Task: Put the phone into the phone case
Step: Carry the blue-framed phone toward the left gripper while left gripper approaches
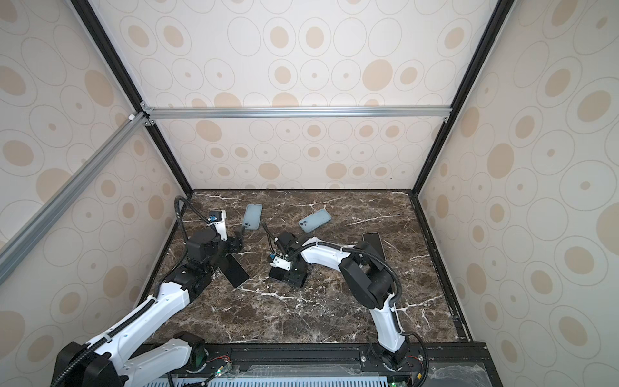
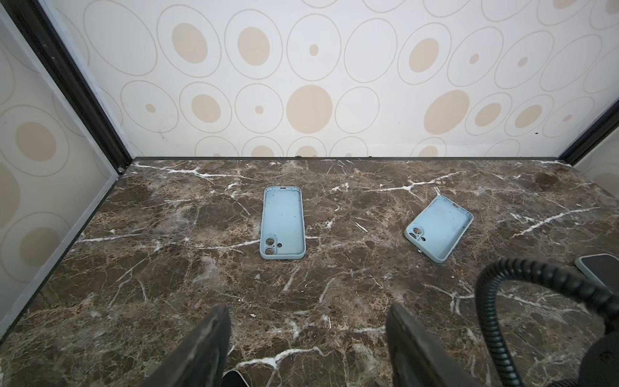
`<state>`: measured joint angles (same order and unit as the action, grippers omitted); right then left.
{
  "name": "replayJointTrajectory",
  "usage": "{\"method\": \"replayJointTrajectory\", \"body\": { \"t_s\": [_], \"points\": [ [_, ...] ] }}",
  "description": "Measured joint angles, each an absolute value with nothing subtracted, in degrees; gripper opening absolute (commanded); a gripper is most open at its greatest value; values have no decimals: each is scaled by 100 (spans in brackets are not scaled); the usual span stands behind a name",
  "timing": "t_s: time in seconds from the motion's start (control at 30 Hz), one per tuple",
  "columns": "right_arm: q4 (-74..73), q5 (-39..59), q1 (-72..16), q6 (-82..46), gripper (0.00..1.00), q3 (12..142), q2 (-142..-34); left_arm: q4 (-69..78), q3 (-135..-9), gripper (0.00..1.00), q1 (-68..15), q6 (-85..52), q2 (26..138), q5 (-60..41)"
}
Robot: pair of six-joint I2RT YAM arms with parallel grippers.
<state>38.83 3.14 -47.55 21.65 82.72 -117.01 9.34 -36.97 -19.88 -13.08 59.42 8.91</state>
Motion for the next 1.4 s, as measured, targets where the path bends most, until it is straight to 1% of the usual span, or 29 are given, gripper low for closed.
{"method": "replayJointTrajectory", "body": {
  "t_s": [0.17, 0.4, 0.63, 1.03, 1.4],
  "points": [
    [3594, 237, -4755, 2001, 53, 7970, -11496, 790, -3697, 73, -1986, -1474, 5857, 766],
    [3142, 141, -4755, 1951, 51, 7192, -10877, 292, -3697, 74, -1977, -1741, 5817, 217],
    [2749, 148, -4755, 1951, 51, 6954, -10746, -3, -3697, 74, -1970, -2034, 5889, -305],
    [2257, 248, -4755, 1826, 51, 6401, -10053, -198, -3697, 75, -1968, -2381, 6709, -1417],
    [1962, 469, -4755, 1763, 51, 6292, -9609, 217, -3697, 75, -1962, -2766, 7258, -2585]
  ]
}}
